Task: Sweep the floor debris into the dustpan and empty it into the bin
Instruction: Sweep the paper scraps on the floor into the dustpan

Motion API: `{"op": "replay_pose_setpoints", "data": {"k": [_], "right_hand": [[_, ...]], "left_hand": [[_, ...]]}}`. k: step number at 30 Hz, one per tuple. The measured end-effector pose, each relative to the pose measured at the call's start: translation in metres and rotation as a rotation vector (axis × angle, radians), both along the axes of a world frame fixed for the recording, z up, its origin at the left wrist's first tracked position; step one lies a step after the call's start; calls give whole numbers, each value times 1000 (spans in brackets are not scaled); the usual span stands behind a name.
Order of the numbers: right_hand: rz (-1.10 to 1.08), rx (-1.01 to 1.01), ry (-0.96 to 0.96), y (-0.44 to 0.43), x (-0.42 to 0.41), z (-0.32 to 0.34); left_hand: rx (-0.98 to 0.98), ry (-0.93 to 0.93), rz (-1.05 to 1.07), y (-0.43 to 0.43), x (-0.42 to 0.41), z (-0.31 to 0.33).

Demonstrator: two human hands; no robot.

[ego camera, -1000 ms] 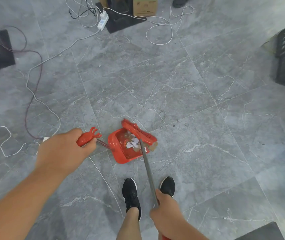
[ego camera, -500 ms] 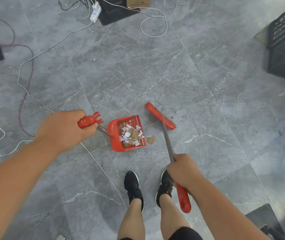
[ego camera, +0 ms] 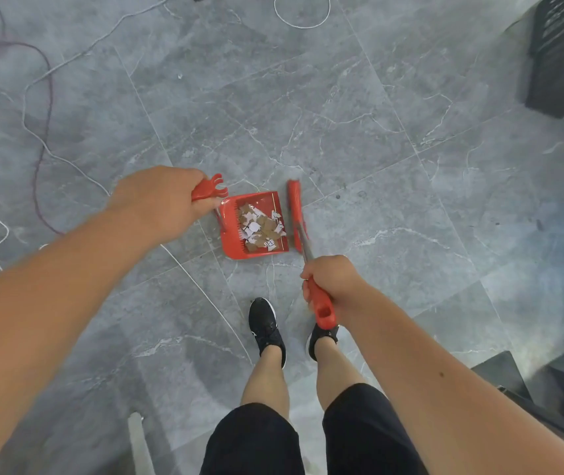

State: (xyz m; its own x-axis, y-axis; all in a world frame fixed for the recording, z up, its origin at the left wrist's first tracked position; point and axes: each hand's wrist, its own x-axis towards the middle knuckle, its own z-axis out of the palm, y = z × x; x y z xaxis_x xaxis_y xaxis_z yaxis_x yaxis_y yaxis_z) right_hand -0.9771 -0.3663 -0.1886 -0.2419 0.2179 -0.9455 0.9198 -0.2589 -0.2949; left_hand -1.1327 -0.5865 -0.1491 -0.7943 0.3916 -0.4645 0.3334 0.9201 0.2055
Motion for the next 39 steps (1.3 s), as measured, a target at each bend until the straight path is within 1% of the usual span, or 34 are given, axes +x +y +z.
{"op": "replay_pose_setpoints", "data": {"k": [3,7,10,12,14,17,20,23,28,30,33,36,39], "right_hand": [[-26,-100,14,-1,-5,9],[19,-99,13,11,-7,24],[36,-61,18,18,-5,35],[83,-1,16,18,-4,35],[119,68,15,14,-3,28],[160,120,2,0,-1,6],[141,64,-23,-19,4,-9],[88,-28,-24,-28,8,-5],[88,-41,-27,5,22,19],[97,-11,-33,21,29,32],[126,70,-17,32,33,40],[170,156,-6,29,30,23],[251,178,-25,13,25,1]], "left_hand": [[18,-11,-7,-4,3,-4],[49,-28,-42,-9,5,-3],[27,-25,-74,-8,7,-1],[17,-23,-81,-8,8,0],[17,-25,-76,-9,7,0],[13,-31,-61,-9,8,2],[23,-37,-40,-10,11,0],[63,-42,7,-15,13,-2],[43,-34,77,-36,17,-1],[40,-44,115,-45,19,0],[28,-8,151,-55,25,1],[18,0,170,-61,30,3],[2,-28,190,-61,33,4]]}}
